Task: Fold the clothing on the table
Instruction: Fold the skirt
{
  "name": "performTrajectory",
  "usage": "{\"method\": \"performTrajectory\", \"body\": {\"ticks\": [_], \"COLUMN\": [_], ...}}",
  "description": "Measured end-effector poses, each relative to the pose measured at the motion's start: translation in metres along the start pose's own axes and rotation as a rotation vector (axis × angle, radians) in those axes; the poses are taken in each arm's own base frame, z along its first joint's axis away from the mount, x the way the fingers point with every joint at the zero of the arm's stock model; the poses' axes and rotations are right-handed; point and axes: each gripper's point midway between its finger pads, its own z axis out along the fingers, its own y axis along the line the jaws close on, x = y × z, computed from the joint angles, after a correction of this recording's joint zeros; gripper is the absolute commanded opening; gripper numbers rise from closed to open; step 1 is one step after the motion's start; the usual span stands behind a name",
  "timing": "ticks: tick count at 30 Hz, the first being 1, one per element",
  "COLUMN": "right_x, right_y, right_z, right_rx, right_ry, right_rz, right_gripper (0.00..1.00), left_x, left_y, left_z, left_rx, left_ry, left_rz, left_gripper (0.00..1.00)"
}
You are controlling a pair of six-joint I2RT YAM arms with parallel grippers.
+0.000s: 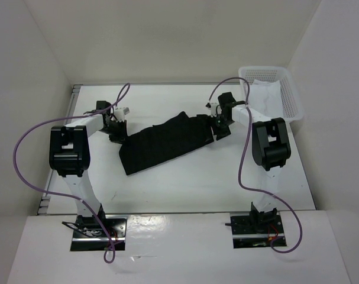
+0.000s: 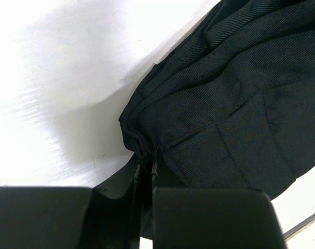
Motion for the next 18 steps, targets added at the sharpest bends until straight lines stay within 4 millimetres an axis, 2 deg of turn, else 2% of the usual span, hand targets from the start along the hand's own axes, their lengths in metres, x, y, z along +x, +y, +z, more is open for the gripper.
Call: {"method": "performTrajectory", "body": {"ticks": [7,18], "right_x": [0.001,0.000], "right_y": [-0.013,-0.001], "right_z": [-0.006,-0.004], "right_rx": [-0.027,-0.128], "right_ry": [-0.014,-0.017], "right_rz": [0.032,0.026], "right_gripper": [0.86,0.85], "left_x": [0.000,0.007], "left_y": [0.000,-0.002], "left_z": [0.000,-0.002], "left_rx": [0.001,0.004], "left_ry": [0.000,0.011], "left_rz": [0.000,-0.010], "left_gripper": [0.00,0.00]}}
